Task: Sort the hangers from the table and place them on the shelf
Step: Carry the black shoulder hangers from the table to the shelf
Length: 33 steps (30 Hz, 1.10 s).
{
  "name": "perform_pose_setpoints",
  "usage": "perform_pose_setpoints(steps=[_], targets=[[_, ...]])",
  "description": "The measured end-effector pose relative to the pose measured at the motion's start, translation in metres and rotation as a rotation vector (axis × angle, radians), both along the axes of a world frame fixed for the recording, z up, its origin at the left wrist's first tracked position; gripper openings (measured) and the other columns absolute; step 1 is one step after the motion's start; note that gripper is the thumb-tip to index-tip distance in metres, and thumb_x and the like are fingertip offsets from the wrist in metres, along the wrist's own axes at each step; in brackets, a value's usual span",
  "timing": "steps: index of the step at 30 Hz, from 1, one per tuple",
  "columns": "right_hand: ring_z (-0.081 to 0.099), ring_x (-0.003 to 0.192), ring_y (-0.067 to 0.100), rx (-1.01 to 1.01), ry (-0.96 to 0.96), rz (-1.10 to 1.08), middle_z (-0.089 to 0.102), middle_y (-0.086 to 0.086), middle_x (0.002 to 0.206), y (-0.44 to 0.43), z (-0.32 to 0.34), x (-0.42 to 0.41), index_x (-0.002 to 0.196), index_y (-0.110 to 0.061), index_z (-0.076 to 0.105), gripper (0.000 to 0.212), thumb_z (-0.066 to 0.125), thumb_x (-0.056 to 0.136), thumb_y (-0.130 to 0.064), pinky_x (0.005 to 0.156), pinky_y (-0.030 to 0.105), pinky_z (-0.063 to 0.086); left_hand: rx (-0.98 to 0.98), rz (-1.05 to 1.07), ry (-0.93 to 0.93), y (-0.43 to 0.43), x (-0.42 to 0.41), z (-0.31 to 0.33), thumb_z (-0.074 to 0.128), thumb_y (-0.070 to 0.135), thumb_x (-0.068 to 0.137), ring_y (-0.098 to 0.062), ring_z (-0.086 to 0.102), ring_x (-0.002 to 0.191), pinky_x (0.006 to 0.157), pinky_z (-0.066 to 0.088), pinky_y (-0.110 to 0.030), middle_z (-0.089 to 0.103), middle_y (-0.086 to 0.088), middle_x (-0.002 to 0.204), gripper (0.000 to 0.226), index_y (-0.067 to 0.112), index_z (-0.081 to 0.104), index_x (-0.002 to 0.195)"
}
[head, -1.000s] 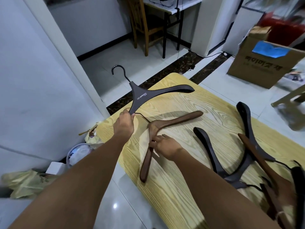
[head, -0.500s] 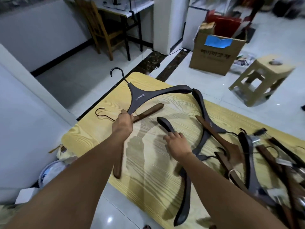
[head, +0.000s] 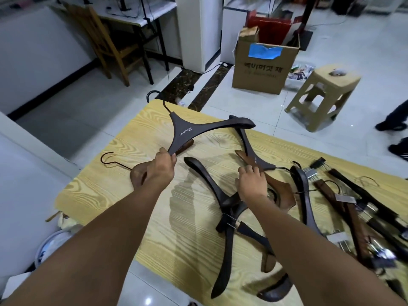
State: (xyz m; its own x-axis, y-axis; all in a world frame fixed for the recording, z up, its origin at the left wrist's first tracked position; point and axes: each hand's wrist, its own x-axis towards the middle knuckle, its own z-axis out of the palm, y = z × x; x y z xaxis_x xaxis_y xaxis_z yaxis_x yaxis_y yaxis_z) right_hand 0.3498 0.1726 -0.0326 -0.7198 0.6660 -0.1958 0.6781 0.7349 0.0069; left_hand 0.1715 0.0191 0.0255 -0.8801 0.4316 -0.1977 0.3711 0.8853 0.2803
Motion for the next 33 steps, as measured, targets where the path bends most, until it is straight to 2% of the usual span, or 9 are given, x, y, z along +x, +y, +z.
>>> perform_pose_setpoints(steps=[4,11,15,21,24,27,30,33], targets=[[0.036,0.13,0.032,-0.049,-0.005,-0.059,0.042,0.014,0.14,0.019,0.003,-0.001,0.136,-0.009,0.039,0.038,0.035,0.098,-0.017,0.105,0.04,0.034,0.045,0.0,-0.006,0.014,-0.002,-0.007,0.031,0.032,0.101,-0.043,0.053,0.109,0.085,0.041,-0.045,0.054,-0.024,0.118,0.039,-0.003,0.042,0.115],[0.043,0.126,0.034,-0.305,0.004,-0.293,0.047,0.018,0.136,0.029,-0.019,-0.008,0.136,-0.003,0.033,0.041,0.038,0.1,-0.021,0.095,0.039,0.043,0.022,-0.002,0.024,0.034,-0.006,-0.02,0.032,0.033,0.1,-0.042,0.056,0.105,0.078,0.042,-0.043,0.056,-0.023,0.114,0.038,-0.002,0.042,0.113],[0.056,0.112,0.031,-0.316,0.007,-0.405,0.059,0.017,0.121,0.027,-0.032,-0.017,0.121,-0.005,0.034,0.031,0.044,0.098,-0.023,0.085,0.037,0.048,0.012,-0.008,0.034,0.039,-0.011,-0.025,0.033,0.032,0.1,-0.042,0.055,0.103,0.076,0.041,-0.042,0.056,-0.023,0.113,0.039,-0.003,0.042,0.112],[0.062,0.107,0.024,-0.323,-0.01,-0.491,0.058,0.014,0.122,0.02,-0.036,-0.029,0.133,0.004,0.025,0.047,0.045,0.096,-0.016,0.078,0.03,0.049,-0.003,-0.014,0.037,0.042,-0.018,-0.033,0.034,0.032,0.1,-0.041,0.056,0.099,0.071,0.038,-0.039,0.057,-0.022,0.109,0.037,-0.002,0.043,0.11],[0.059,0.111,0.023,-0.329,0.001,-0.455,0.048,0.021,0.129,0.017,-0.035,-0.028,0.14,0.009,0.012,0.062,0.049,0.094,-0.011,0.079,0.026,0.05,0.008,-0.015,0.033,0.043,-0.019,-0.034,0.034,0.033,0.1,-0.042,0.057,0.097,0.074,0.041,-0.042,0.057,-0.022,0.107,0.037,-0.002,0.043,0.109],[0.055,0.112,0.022,-0.314,0.007,-0.411,0.045,0.026,0.128,0.014,-0.032,-0.026,0.142,0.012,0.002,0.072,0.051,0.092,-0.006,0.079,0.023,0.049,0.009,-0.022,0.039,0.044,-0.018,-0.033,0.034,0.033,0.1,-0.041,0.056,0.099,0.075,0.041,-0.042,0.057,-0.021,0.108,0.037,-0.002,0.044,0.11],[0.053,0.115,0.027,-0.3,0.029,-0.395,0.043,0.028,0.13,0.013,-0.028,-0.027,0.141,0.012,0.006,0.07,0.053,0.091,-0.002,0.082,0.026,0.05,0.009,-0.022,0.046,0.043,-0.018,-0.03,0.034,0.032,0.1,-0.041,0.056,0.101,0.074,0.039,-0.041,0.056,-0.021,0.11,0.037,-0.001,0.043,0.111],[0.059,0.109,0.027,-0.288,0.056,-0.335,0.046,0.025,0.129,0.014,-0.022,-0.028,0.141,0.008,0.014,0.071,0.058,0.086,0.002,0.081,0.028,0.051,0.023,-0.016,0.059,0.043,-0.018,-0.024,0.035,0.032,0.1,-0.041,0.055,0.103,0.076,0.04,-0.042,0.056,-0.022,0.112,0.037,-0.002,0.044,0.112]])
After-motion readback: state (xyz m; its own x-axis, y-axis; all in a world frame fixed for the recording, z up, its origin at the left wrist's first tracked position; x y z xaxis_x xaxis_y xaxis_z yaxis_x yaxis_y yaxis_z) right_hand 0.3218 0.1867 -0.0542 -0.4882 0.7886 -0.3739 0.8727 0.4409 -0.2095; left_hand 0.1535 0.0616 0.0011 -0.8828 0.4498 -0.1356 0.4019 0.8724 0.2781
